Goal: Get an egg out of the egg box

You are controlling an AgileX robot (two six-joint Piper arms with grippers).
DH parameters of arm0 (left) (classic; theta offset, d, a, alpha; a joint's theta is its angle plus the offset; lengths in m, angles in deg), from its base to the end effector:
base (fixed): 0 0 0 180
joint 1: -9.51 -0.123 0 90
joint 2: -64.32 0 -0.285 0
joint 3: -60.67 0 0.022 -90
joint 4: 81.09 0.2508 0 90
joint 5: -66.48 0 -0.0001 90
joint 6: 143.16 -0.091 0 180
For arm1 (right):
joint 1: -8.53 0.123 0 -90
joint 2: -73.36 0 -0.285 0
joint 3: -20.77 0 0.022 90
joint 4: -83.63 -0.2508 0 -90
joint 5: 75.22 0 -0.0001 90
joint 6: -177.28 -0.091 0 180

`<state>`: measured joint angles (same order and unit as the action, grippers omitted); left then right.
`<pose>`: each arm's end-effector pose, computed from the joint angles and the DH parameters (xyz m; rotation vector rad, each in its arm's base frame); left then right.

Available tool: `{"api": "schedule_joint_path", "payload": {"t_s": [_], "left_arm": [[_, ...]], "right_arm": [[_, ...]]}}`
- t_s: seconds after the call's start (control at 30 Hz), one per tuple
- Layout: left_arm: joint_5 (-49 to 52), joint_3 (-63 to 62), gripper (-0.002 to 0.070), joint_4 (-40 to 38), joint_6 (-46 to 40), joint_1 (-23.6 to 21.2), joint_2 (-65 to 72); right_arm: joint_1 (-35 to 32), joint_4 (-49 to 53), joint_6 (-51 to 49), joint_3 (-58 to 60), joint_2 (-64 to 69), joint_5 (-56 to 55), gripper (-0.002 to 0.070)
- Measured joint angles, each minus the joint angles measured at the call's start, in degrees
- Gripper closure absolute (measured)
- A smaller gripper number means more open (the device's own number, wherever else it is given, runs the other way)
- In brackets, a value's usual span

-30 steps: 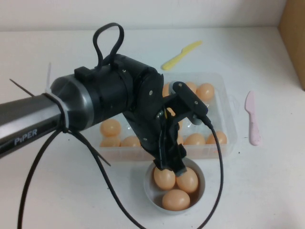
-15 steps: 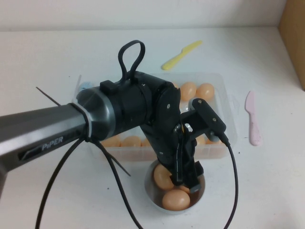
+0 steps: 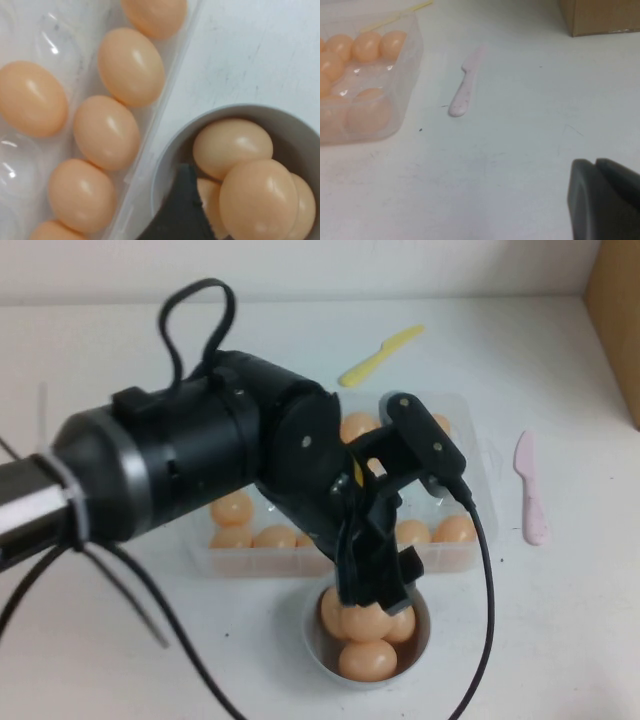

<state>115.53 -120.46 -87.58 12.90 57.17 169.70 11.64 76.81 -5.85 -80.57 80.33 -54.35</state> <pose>0.2401 -0.2750 0.2765 1.5165 2.2270 -0.2675 0.0524 0.0067 0.1729 0.0744 1.8590 0.1921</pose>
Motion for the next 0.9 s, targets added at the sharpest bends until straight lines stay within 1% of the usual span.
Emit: {"api": "schedule_joint_path", "payload": {"t_s": [0.07, 0.1, 0.17, 0.23, 0.3, 0.33, 0.43, 0.53, 0.67, 0.9], "left_arm": [[-2.75, 2.82, 0.0202, 0.53, 1.17, 0.00, -3.38], [-4.32, 4.64, 0.0251, 0.68, 1.45, 0.00, -5.32], [-7.67, 8.37, 0.0378, 0.88, 1.69, 0.00, -8.93], [-11.67, 12.84, 0.0524, 0.96, 2.20, 0.00, -12.99], [-15.27, 16.82, 0.0606, 0.96, 2.81, 0.00, -17.13], [-17.44, 19.00, 0.0631, 1.02, 3.28, 0.00, -19.29], [-24.33, 25.10, 0.0662, 1.02, 4.63, 0.00, -25.61], [-28.44, 29.96, 0.0672, 1.02, 6.92, 0.00, -31.72], [-29.09, 31.69, 0.0675, 1.02, 9.21, 0.00, -39.13], [-27.93, 31.78, 0.0675, 1.02, 9.78, 0.00, -49.64]], "right_arm": [[0.00, 0.00, 0.00, 0.00, 0.00, 0.00, 0.0694], [0.00, 0.00, 0.00, 0.00, 0.00, 0.00, 0.0694], [0.00, 0.00, 0.00, 0.00, 0.00, 0.00, 0.0694], [0.00, 0.00, 0.00, 0.00, 0.00, 0.00, 0.0694], [0.00, 0.00, 0.00, 0.00, 0.00, 0.00, 0.0694], [0.00, 0.00, 0.00, 0.00, 0.00, 0.00, 0.0694], [0.00, 0.00, 0.00, 0.00, 0.00, 0.00, 0.0694], [0.00, 0.00, 0.00, 0.00, 0.00, 0.00, 0.0694], [0.00, 0.00, 0.00, 0.00, 0.00, 0.00, 0.0694], [0.00, 0.00, 0.00, 0.00, 0.00, 0.00, 0.0694]]}}
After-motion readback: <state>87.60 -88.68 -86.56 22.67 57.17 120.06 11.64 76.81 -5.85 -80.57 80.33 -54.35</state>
